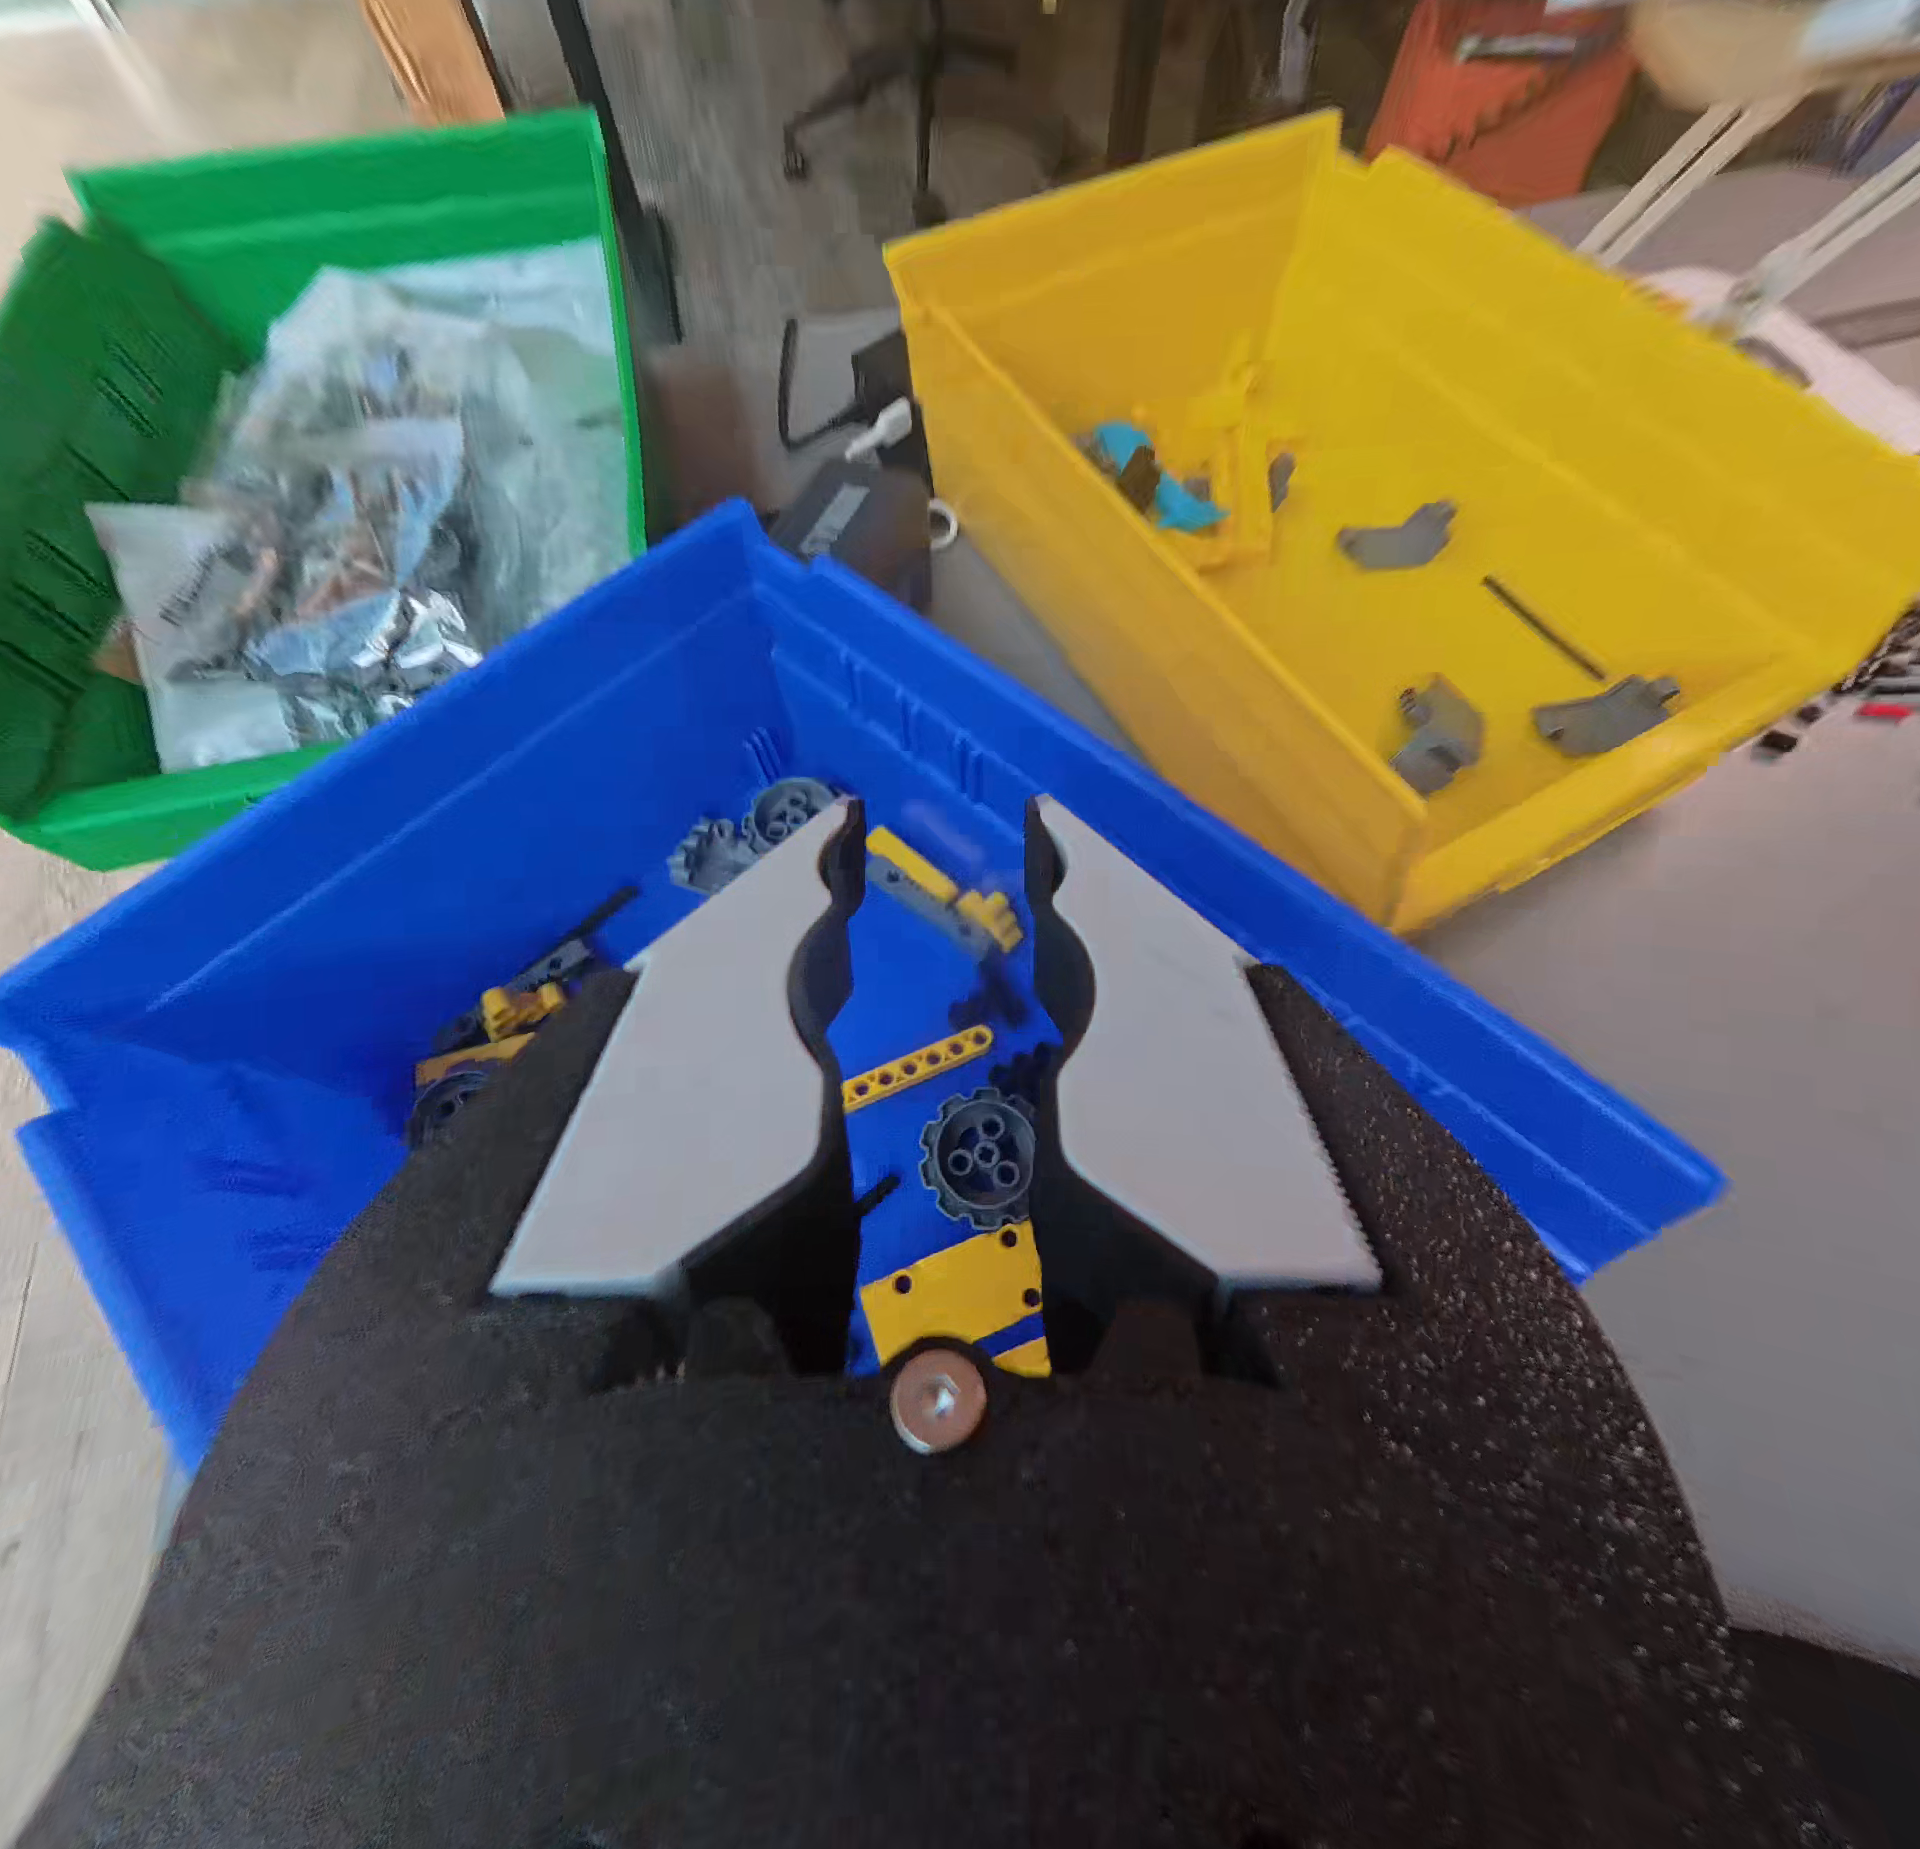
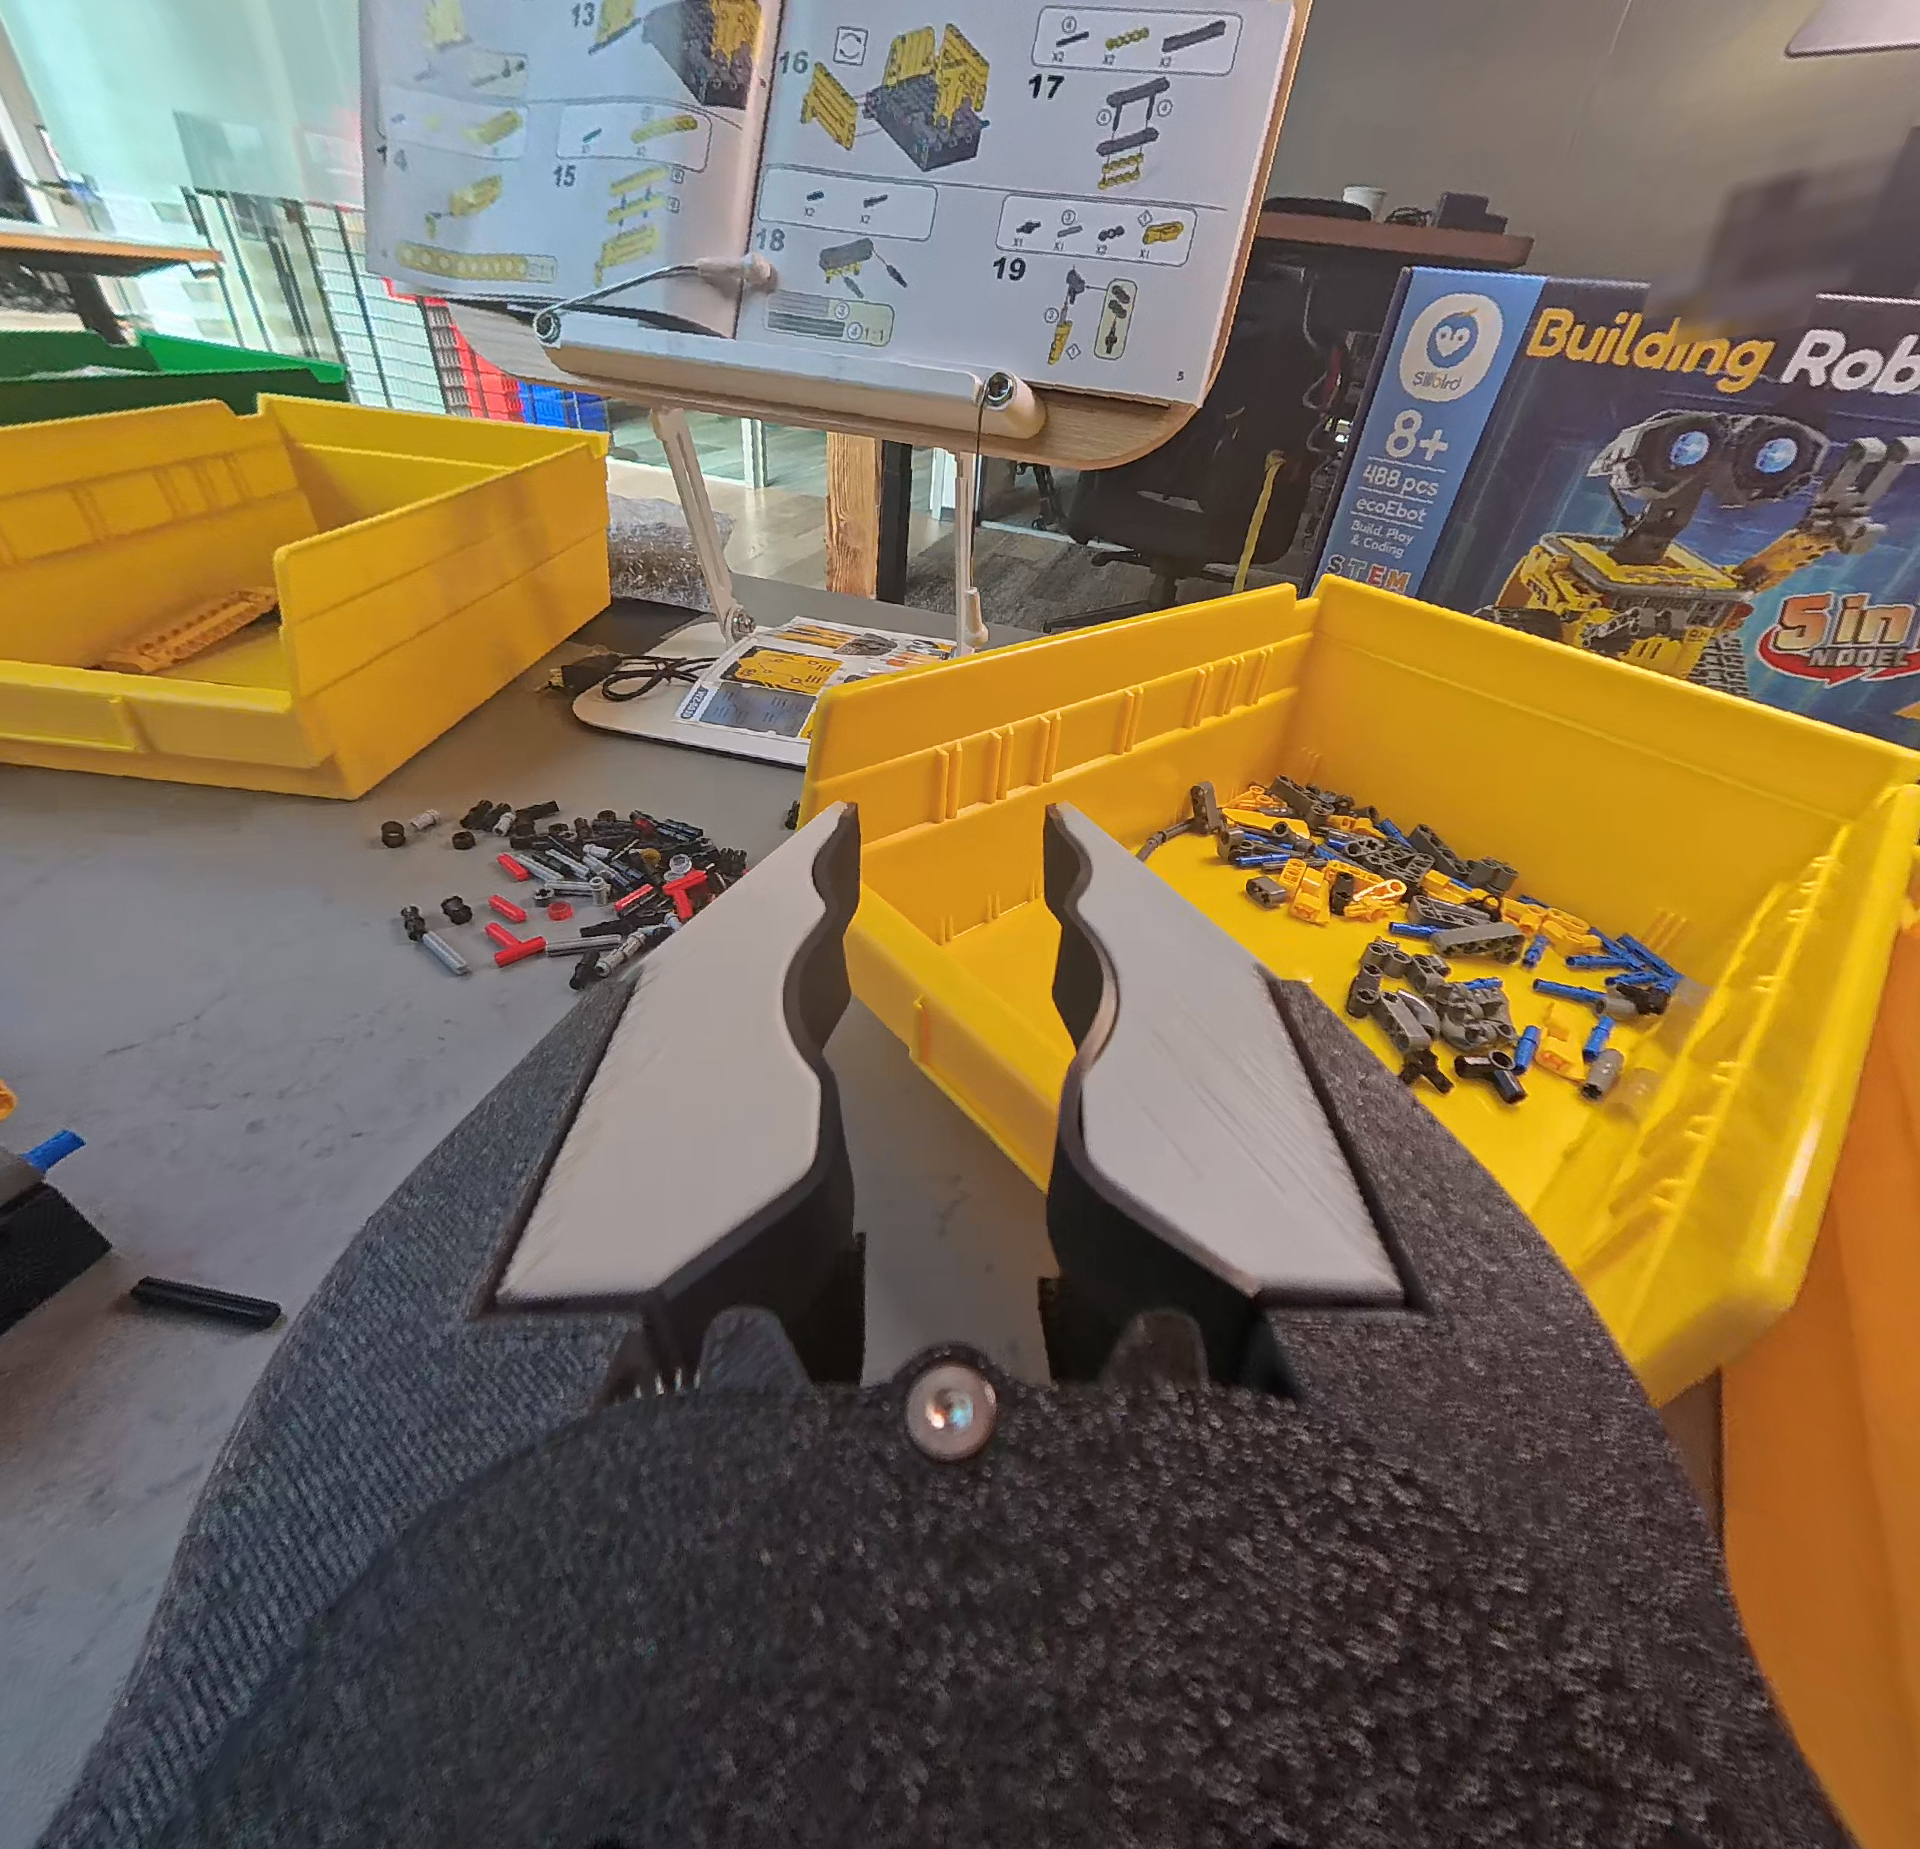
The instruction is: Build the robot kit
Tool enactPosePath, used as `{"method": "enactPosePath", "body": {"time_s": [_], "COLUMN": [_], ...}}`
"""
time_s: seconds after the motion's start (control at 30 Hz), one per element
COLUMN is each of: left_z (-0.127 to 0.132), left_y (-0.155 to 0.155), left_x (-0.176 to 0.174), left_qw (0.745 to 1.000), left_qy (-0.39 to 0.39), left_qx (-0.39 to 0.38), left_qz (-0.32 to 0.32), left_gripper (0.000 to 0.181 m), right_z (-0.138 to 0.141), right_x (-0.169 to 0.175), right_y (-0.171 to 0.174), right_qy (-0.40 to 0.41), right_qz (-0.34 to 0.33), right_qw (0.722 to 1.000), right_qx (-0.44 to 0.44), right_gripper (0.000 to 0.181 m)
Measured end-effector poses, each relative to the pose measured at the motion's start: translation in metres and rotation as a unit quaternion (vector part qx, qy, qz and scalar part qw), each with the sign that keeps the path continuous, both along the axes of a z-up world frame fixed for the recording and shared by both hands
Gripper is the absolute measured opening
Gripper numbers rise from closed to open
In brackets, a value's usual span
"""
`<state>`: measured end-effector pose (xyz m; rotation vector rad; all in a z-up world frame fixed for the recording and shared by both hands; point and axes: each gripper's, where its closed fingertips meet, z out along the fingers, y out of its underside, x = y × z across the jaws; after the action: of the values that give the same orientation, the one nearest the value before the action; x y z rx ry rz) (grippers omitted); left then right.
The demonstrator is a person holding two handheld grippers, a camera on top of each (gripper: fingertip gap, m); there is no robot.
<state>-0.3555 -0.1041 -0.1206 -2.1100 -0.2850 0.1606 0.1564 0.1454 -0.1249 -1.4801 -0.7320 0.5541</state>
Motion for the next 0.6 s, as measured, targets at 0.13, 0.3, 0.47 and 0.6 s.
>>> {"method": "enactPosePath", "body": {"time_s": [0.13, 0.3, 0.47, 0.6], "left_z": [-0.066, -0.109, -0.113, -0.113], "left_y": [0.020, 0.030, 0.022, 0.010], "left_x": [-0.021, -0.029, -0.038, -0.043], "left_qw": [0.993, 0.980, 0.975, 0.970], "left_qy": [-0.025, -0.052, -0.031, -0.028], "left_qx": [-0.117, -0.192, -0.220, -0.241], "left_qz": [0.004, 0.001, 0.006, 0.006], "left_gripper": [0.024, 0.025, 0.022, 0.021], "right_z": [0.005, 0.005, 0.003, 0.001], "right_x": [0.001, -0.001, -0.003, -0.005], "right_y": [-0.005, -0.007, -0.008, -0.008], "right_qy": [0.004, 0.001, -0.001, -0.003], "right_qz": [0.005, 0.011, 0.019, 0.026], "right_qw": [1.000, 1.000, 1.000, 1.000], "right_qx": [0.016, 0.019, 0.014, 0.007], "right_gripper": [0.032, 0.031, 0.031, 0.031]}}
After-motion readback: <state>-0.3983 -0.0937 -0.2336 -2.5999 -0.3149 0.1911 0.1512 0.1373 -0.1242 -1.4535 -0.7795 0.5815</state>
